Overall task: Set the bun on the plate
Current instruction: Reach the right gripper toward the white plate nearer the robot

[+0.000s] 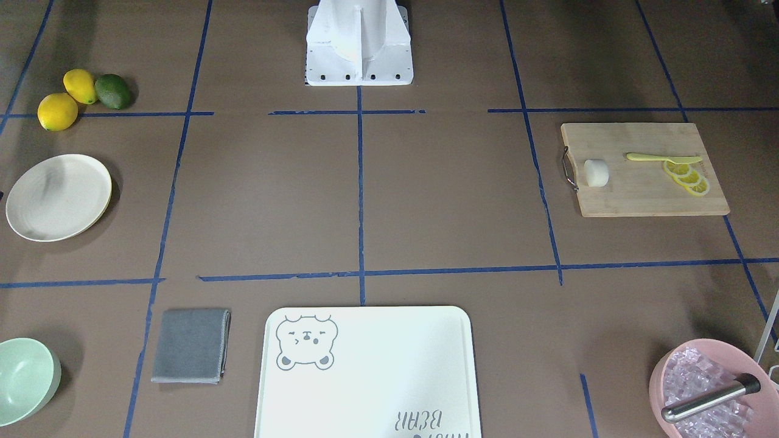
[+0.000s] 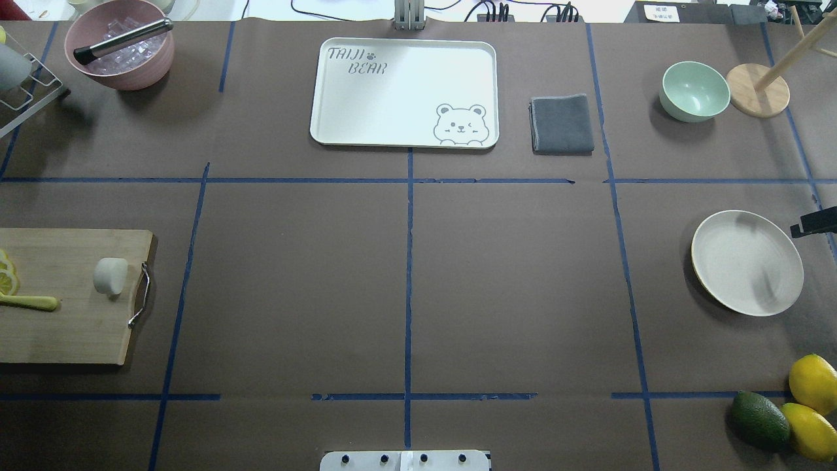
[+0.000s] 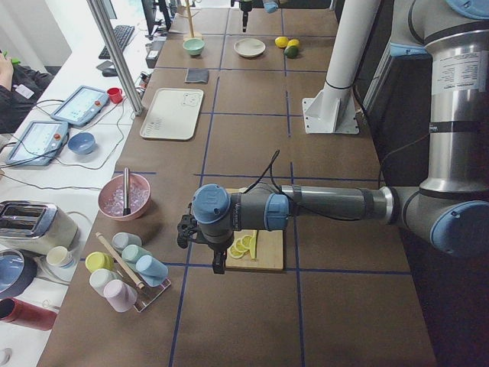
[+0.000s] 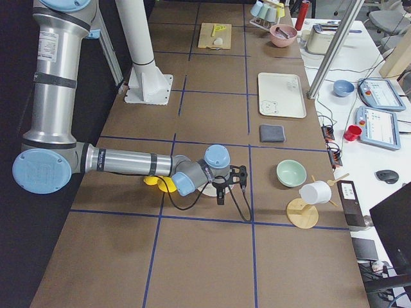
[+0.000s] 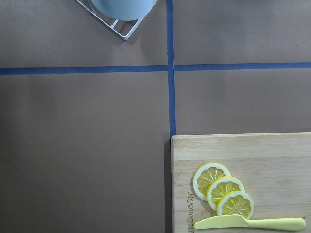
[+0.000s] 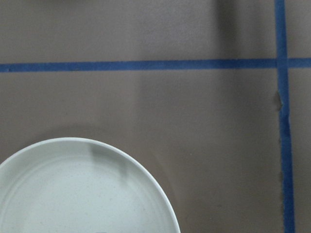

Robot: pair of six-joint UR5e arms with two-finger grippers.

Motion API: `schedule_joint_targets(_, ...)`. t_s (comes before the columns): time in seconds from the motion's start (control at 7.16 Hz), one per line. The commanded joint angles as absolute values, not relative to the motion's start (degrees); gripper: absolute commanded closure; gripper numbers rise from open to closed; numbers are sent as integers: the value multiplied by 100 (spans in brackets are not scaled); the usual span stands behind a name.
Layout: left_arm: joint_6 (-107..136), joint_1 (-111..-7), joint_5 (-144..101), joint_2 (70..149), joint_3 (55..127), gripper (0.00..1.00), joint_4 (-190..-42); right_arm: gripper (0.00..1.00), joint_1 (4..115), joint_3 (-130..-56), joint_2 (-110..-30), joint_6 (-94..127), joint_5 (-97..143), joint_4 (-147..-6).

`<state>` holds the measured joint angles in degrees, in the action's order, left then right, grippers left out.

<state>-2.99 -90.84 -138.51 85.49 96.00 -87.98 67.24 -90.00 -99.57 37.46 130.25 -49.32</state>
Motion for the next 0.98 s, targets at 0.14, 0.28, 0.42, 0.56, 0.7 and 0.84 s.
schedule_joint_targets(0.14,-299,-9079,-13852,8552,9606,0,-8798,1,6363,-8710,-10090,4008,12850,-4553)
schedule_joint_targets(0.28,-299,-9079,-13852,8552,9606,0,-8798,3,6355,-8684,-10090,4017,12850,-4553)
schedule_joint_targets(0.42,-299,-9079,-13852,8552,9606,0,-8798,6,6354,-8684,-10090,4025,12850,-4553)
schedule_joint_targets(0.56,-299,-9088,-13843,8543,9598,0,-8798,8,6328,-8684,-10090,4025,12850,-4561)
schedule_joint_targets(0.7,-299,-9088,-13851,8552,9598,0,-8798,17,6319,-8684,-10090,4017,12858,-4562)
schedule_joint_targets(0.84,-299,-9088,-13852,8543,9598,0,-8798,27,6302,-8684,-10090,4017,12876,-4570)
